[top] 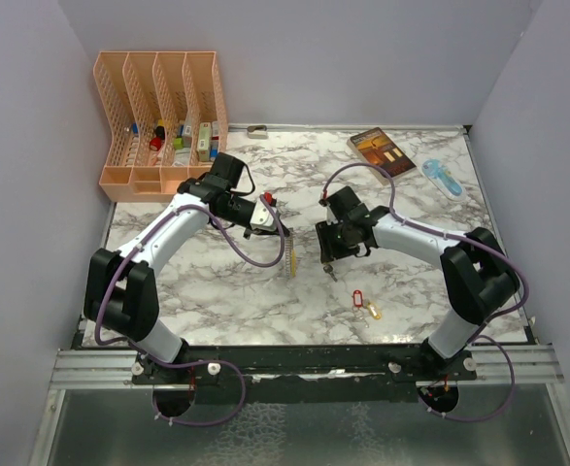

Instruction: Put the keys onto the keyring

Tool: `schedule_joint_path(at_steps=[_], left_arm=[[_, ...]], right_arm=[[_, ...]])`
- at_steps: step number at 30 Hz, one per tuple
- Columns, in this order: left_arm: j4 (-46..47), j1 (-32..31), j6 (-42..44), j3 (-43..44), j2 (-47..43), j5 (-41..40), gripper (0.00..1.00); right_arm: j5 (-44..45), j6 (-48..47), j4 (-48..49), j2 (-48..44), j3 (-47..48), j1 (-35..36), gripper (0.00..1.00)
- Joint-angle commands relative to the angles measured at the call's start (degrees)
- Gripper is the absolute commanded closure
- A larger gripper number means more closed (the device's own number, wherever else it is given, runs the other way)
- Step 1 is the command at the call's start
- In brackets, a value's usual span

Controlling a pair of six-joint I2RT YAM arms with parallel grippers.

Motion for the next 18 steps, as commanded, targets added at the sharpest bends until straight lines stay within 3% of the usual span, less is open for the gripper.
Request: schedule_joint_path(at_steps=[1,5,6,7,9,10,13,14,16,18], left_arm=[[1.07,0.50,-0.76,-0.65,-2.18,0.63,1.00],[1.54,0.50,-1.13,-0.74,-2.26,0.78,1.00],[1.63,0.51,-1.17,-0.82,-2.25,0.82,1.00],[1.69,0.51,-1.30,-0.85,-2.31,0.82,1.00],[1.67,0.50,-1.31,-0.91,-2.44,0.82,1.00],[1.67,0.50,-1.27,-0.86,-2.49,0.84,1.00],[1.66,0.51,-1.27,-0.82,-2.54,0.80,1.00],[1.68,0.51,-1.31,-0.72,-2.66,0.84,1.00],[1.65,0.47,-1.35,-0.47,-2.78,0.87,1.00],[1.76,0.50,-1.36,-0.39,-2.79,0.93,1.00]], right_arm=[[1.81,0.78,-1.39,-1.49,-0.55,0.78,0.57],[2.98,0.78,-1.92,-3.12,-1.04,0.79,0.70],[3.64,0.69,-1.17,-3.96,-1.78,0.79,0.91],[4.85,0.76,-0.58,-5.15,-2.20,0.79,0.97],[8.77,1.30,1.23,-8.51,-3.53,0.79,0.99],[10.46,1.93,3.48,-11.08,-4.53,0.67,0.94],[7.81,3.99,7.93,-18.11,-6.38,-1.88,0.44],[3.97,3.72,8.36,-19.01,-5.91,-3.89,0.36],[-1.53,4.12,7.35,-19.59,-4.32,-6.80,0.41],[1.01,4.79,6.19,-19.93,-3.38,-7.39,0.46]])
